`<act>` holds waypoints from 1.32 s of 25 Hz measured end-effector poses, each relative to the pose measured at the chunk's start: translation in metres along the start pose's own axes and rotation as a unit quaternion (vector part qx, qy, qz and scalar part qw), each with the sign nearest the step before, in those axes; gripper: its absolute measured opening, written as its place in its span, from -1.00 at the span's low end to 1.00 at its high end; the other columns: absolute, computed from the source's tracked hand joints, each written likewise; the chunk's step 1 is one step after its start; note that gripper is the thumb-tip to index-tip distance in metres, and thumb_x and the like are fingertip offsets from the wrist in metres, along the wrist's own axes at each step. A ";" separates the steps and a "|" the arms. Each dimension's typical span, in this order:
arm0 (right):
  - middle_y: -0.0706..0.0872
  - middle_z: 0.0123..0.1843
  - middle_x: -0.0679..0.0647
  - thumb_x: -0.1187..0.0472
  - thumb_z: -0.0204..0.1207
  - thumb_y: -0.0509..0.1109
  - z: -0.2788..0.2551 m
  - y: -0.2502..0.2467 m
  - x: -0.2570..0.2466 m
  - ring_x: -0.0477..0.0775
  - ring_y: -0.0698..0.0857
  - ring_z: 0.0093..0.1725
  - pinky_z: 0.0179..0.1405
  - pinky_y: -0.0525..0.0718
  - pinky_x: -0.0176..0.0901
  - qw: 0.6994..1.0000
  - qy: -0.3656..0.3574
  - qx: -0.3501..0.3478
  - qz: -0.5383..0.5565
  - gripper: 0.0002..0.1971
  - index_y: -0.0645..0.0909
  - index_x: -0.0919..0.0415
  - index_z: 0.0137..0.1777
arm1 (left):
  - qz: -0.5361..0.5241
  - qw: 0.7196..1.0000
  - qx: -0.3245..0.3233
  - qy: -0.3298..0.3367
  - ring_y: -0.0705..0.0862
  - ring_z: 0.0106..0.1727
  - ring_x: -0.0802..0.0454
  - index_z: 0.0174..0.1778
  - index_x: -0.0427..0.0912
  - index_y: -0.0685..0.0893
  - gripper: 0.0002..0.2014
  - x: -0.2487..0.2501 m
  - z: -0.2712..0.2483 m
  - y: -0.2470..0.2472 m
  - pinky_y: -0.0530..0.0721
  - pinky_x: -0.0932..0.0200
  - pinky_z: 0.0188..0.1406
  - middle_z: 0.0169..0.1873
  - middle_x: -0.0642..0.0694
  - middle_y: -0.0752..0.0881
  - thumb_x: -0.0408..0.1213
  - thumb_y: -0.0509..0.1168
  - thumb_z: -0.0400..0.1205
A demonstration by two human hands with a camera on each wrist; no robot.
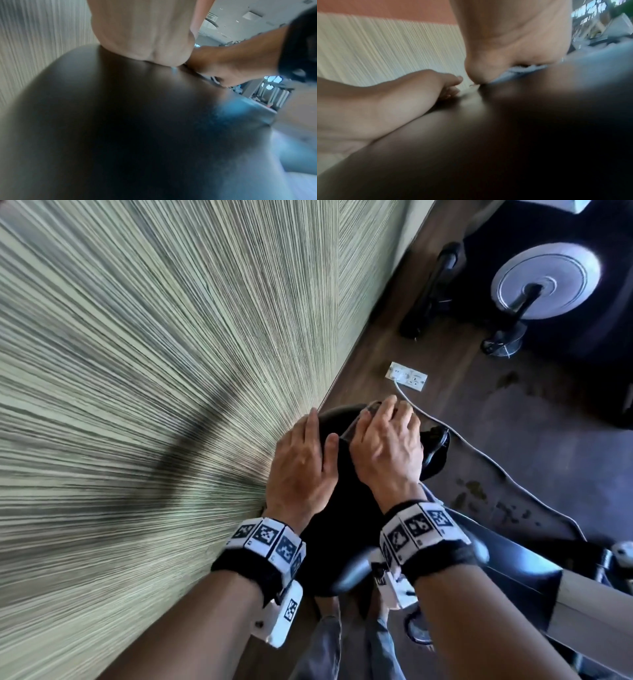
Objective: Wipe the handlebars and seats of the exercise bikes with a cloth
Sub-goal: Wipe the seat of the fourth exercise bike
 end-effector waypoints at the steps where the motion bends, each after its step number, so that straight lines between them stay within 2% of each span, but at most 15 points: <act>1: 0.47 0.53 0.39 -0.07 0.81 -0.05 0.010 -0.003 -0.005 0.43 0.48 0.51 0.46 0.50 0.25 1.000 0.004 -0.005 0.007 -0.40 0.31 0.39 0.63 | -0.005 1.000 0.002 -0.003 0.50 0.56 -0.14 0.71 -0.24 0.31 -0.33 -0.001 0.002 0.000 0.38 -0.04 0.62 0.58 -0.22 0.52 0.11 -0.16 0.79; 3: 0.58 0.36 0.34 -0.10 0.81 -0.06 0.007 -0.009 -0.004 0.41 0.60 0.34 0.22 0.60 0.21 1.000 0.010 -0.009 -0.009 -0.46 0.45 0.36 0.42 | -0.001 1.000 0.014 -0.004 0.55 0.50 -0.16 0.69 -0.25 0.35 -0.38 -0.003 0.001 -0.002 0.45 -0.06 0.55 0.52 -0.22 0.56 0.05 -0.10 0.80; 6: 0.72 0.21 0.28 -0.11 0.81 -0.05 -0.046 -0.020 0.047 0.39 0.73 0.21 0.09 0.66 0.14 0.997 0.075 -0.027 -0.023 -0.51 0.53 0.26 0.27 | 0.032 0.998 0.042 0.028 0.65 0.33 -0.24 0.62 -0.34 0.43 -0.45 0.000 0.000 -0.002 0.61 -0.12 0.38 0.37 -0.30 0.65 -0.04 0.01 0.81; 8: 0.76 0.01 0.27 -0.08 0.79 0.01 -0.089 -0.034 0.072 0.39 0.77 0.05 -0.03 0.69 0.17 0.996 0.069 -0.045 -0.043 -0.57 0.59 0.22 0.09 | 0.047 0.998 0.046 0.021 0.67 0.28 -0.26 0.60 -0.35 0.45 -0.45 0.000 0.003 -0.002 0.62 -0.12 0.34 0.33 -0.31 0.66 -0.05 0.02 0.80; 10: 0.75 -0.08 0.31 -0.01 0.79 0.06 -0.094 -0.033 0.076 0.41 0.76 -0.07 -0.13 0.69 0.17 0.995 0.077 -0.051 -0.049 -0.61 0.59 0.26 0.00 | 0.053 0.998 0.040 0.008 0.67 0.25 -0.26 0.59 -0.35 0.45 -0.45 0.002 0.003 -0.003 0.61 -0.12 0.32 0.31 -0.31 0.66 -0.05 0.00 0.80; 14: 0.69 0.23 0.39 -0.10 0.83 -0.01 -0.039 -0.014 0.034 0.47 0.72 0.20 0.17 0.61 0.17 0.996 0.079 -0.026 0.038 -0.53 0.46 0.30 0.33 | 0.055 0.997 0.043 0.019 0.68 0.21 -0.28 0.57 -0.36 0.47 -0.46 0.005 0.001 -0.005 0.61 -0.14 0.25 0.27 -0.33 0.67 -0.05 0.01 0.81; 16: 0.74 0.21 0.33 -0.12 0.81 -0.01 -0.047 -0.018 0.047 0.45 0.73 0.18 0.14 0.61 0.17 0.997 0.069 -0.038 -0.007 -0.53 0.53 0.26 0.26 | 0.055 0.998 0.041 0.010 0.67 0.22 -0.29 0.57 -0.36 0.47 -0.46 0.004 0.000 -0.006 0.62 -0.16 0.25 0.28 -0.34 0.67 -0.04 0.02 0.81; 18: 0.81 0.06 0.24 -0.11 0.79 0.02 -0.079 -0.036 0.077 0.38 0.77 0.09 0.18 0.57 0.17 0.995 0.033 -0.019 -0.093 -0.52 0.66 0.21 0.07 | 0.052 0.998 0.022 -0.007 0.65 0.26 -0.28 0.60 -0.34 0.45 -0.44 0.004 0.000 -0.007 0.61 -0.17 0.29 0.31 -0.33 0.65 -0.02 0.00 0.81; 20: 0.82 -0.13 0.27 -0.03 0.76 0.05 -0.100 -0.048 0.096 0.35 0.78 -0.04 0.22 0.52 0.21 0.989 0.016 0.019 -0.144 -0.52 0.68 0.23 -0.14 | 0.049 0.999 0.011 -0.015 0.64 0.28 -0.28 0.61 -0.33 0.44 -0.42 0.005 0.000 -0.007 0.61 -0.18 0.30 0.32 -0.32 0.64 0.00 -0.02 0.80; 22: 0.82 -0.04 0.30 -0.02 0.75 0.00 -0.085 -0.036 0.087 0.35 0.77 0.05 0.27 0.50 0.21 0.990 0.069 -0.023 -0.119 -0.51 0.69 0.26 -0.05 | 0.050 0.999 0.016 -0.011 0.65 0.26 -0.30 0.59 -0.35 0.46 -0.42 0.005 0.001 -0.006 0.60 -0.18 0.28 0.30 -0.33 0.65 -0.01 -0.01 0.79; 24: 0.77 0.18 0.26 -0.08 0.79 -0.04 -0.065 -0.020 0.057 0.35 0.71 0.24 0.23 0.56 0.16 0.993 0.092 -0.039 -0.065 -0.52 0.60 0.24 0.22 | 0.056 0.998 0.032 0.006 0.65 0.24 -0.34 0.57 -0.37 0.47 -0.43 0.002 0.001 -0.006 0.59 -0.19 0.24 0.27 -0.37 0.66 -0.02 0.01 0.79; 25: 0.75 0.22 0.25 -0.10 0.80 -0.04 -0.061 -0.014 0.049 0.34 0.69 0.27 0.17 0.60 0.14 0.995 0.072 -0.028 -0.057 -0.52 0.55 0.24 0.29 | 0.058 0.997 0.039 0.011 0.65 0.24 -0.36 0.57 -0.37 0.47 -0.44 0.002 0.001 -0.006 0.59 -0.20 0.23 0.27 -0.38 0.66 -0.02 0.01 0.80; 26: 0.74 0.19 0.24 -0.12 0.79 -0.03 -0.063 -0.013 0.048 0.34 0.70 0.23 0.11 0.62 0.14 0.997 0.049 -0.019 -0.059 -0.51 0.54 0.25 0.28 | 0.057 0.998 0.036 0.012 0.63 0.26 -0.36 0.59 -0.36 0.45 -0.44 0.001 0.002 -0.005 0.58 -0.20 0.24 0.29 -0.38 0.64 -0.02 0.02 0.80; 29: 0.73 -0.06 0.22 -0.11 0.73 0.04 -0.102 -0.032 0.090 0.36 0.72 -0.03 -0.07 0.64 0.17 0.995 -0.045 0.050 -0.079 -0.55 0.61 0.22 0.01 | 0.049 0.999 0.016 -0.005 0.59 0.34 -0.33 0.61 -0.29 0.41 -0.47 0.000 0.000 -0.005 0.54 -0.22 0.30 0.35 -0.35 0.61 -0.02 0.03 0.82; 33: 0.73 -0.09 0.21 -0.03 0.73 0.08 -0.121 -0.047 0.145 0.37 0.72 -0.04 -0.19 0.64 0.11 0.994 0.040 0.076 -0.071 -0.62 0.60 0.22 -0.08 | 0.063 0.998 0.024 -0.012 0.59 0.35 -0.32 0.61 -0.27 0.41 -0.49 0.004 0.001 -0.006 0.53 -0.19 0.29 0.37 -0.34 0.61 -0.04 0.04 0.83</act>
Point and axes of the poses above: each hand's wrist, its own z-axis towards the middle knuckle, its own y-axis out of the palm, x = y × z, the point moved 6 cm from there along z, towards the middle knuckle
